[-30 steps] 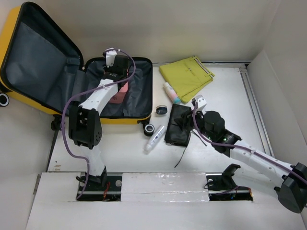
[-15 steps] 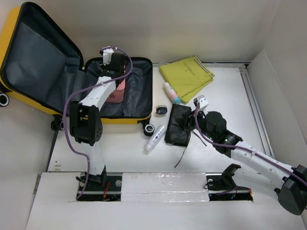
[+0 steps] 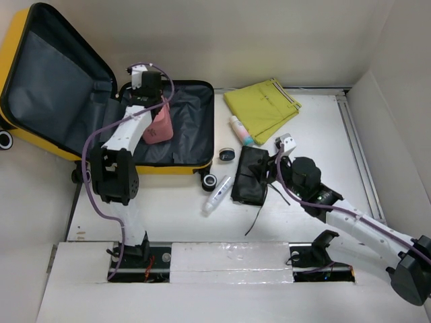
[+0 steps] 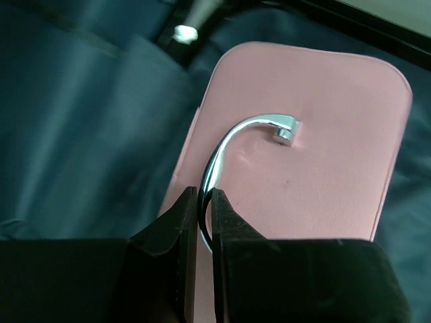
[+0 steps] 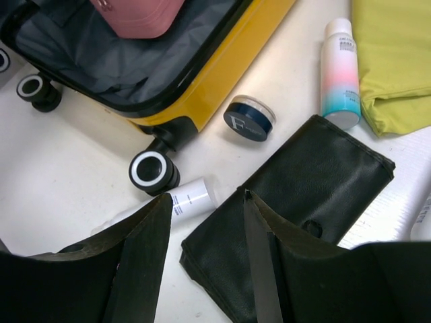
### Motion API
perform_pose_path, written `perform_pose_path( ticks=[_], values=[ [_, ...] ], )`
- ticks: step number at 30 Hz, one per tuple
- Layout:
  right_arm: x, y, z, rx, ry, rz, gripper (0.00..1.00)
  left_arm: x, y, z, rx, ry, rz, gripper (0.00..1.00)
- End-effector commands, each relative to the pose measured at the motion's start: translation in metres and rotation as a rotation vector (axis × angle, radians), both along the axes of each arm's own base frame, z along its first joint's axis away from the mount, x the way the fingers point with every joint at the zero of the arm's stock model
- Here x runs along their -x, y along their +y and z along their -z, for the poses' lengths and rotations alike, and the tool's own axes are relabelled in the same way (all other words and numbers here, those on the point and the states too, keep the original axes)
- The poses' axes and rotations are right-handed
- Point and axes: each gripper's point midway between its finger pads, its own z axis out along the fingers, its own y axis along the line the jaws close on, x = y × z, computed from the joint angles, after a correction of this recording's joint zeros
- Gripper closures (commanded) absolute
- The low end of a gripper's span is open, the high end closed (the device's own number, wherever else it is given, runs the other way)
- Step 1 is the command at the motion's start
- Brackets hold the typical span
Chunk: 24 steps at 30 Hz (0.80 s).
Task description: Pack the luggage
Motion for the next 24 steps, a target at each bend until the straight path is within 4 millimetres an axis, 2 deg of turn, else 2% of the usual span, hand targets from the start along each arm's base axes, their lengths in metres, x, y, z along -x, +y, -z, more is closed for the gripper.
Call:
perform_pose_path(
  ticks=[1,6,7,9,13,15,17,19,22,23,24],
  values=[
    [0.0,0.0,-0.023,-0.058,-0.056,-0.005,0.48,0.024,0.056,-0.048,-0.05,-0.047,-0.112,1.0],
    [0.002,0.001,-0.026,-0.064,-0.063,-0.014,0.48,0.031,0.081,-0.05,-0.029,-0.052,-0.113,1.0],
    [0.002,0.001,-0.026,-0.064,-0.063,-0.014,0.48,0.028,0.077,-0.048,-0.014,-0.052,-0.09,1.0],
    [0.002,0.001,-0.026,-0.064,-0.063,-0.014,0.48,0.029,0.082,-0.048,-0.019,-0.044,-0.089,1.0],
    [0.002,0.001,-0.026,-0.064,-0.063,-0.014,0.48,0.025,0.081,-0.061,-0.019,-0.064,-0.072,1.0],
    [0.002,0.001,-0.026,-0.064,-0.063,-0.014,0.48,0.026,0.077,-0.059,0.005,-0.057,-0.06,1.0],
    [0.002,0.001,-0.026,-0.064,-0.063,-0.014,0.48,0.028,0.067,-0.071,0.029,-0.088,-0.047,1.0],
    [0.001,0.001,-0.023,-0.059,-0.056,-0.014,0.48,0.033,0.059,-0.094,0.012,-0.139,-0.039,1.0],
    [0.003,0.004,-0.02,-0.053,-0.048,-0.023,0.48,0.037,0.069,-0.126,-0.003,-0.193,-0.08,1.0],
    [0.003,0.004,-0.02,-0.053,-0.048,-0.023,0.48,0.039,0.073,-0.13,-0.004,-0.193,-0.089,1.0],
    [0.003,0.004,-0.02,-0.053,-0.048,-0.023,0.48,0.035,0.068,-0.123,0.012,-0.174,-0.059,1.0]
  ],
)
